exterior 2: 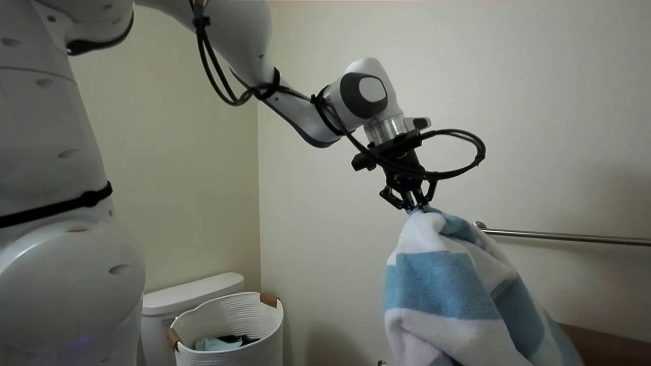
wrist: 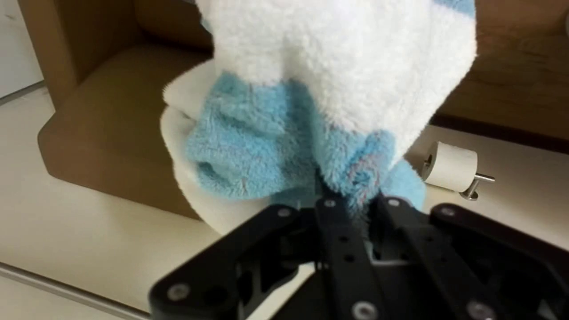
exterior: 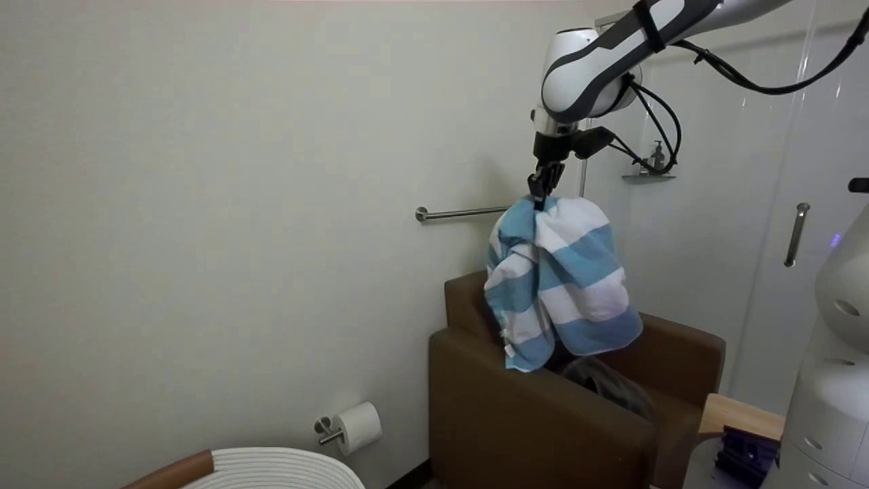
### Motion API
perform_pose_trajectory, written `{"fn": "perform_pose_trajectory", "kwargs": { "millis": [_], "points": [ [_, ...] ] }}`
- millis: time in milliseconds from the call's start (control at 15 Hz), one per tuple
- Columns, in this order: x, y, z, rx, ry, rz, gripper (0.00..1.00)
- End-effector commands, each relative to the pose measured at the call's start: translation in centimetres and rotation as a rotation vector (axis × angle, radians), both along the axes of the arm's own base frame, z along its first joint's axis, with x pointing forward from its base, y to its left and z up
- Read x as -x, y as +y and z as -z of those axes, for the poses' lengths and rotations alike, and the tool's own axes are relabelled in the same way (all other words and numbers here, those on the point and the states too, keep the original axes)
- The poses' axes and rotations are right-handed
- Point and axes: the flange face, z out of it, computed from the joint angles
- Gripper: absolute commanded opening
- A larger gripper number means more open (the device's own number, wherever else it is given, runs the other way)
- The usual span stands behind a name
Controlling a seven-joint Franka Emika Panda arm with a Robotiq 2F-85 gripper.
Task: Put the towel on the sofa
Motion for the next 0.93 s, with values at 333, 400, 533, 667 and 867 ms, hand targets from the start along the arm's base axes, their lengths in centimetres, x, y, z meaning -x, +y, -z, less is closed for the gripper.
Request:
{"fn": "perform_pose_trajectory", "kwargs": {
  "millis": [333,400,533,667,867],
  "points": [
    [-1.8,3.0,1.9,0.004,0.039,-0.044,0.09],
    [-2.5,3.9,2.9,0.017,0.055,-0.041,0.09],
    [-3.7,4.8,4.9,0.04,0.079,-0.007,0.09],
    [-4.9,4.4,6.9,0.072,0.108,0.072,0.09],
    [-6.0,2.1,8.2,0.093,0.115,0.212,0.09]
  ]
}}
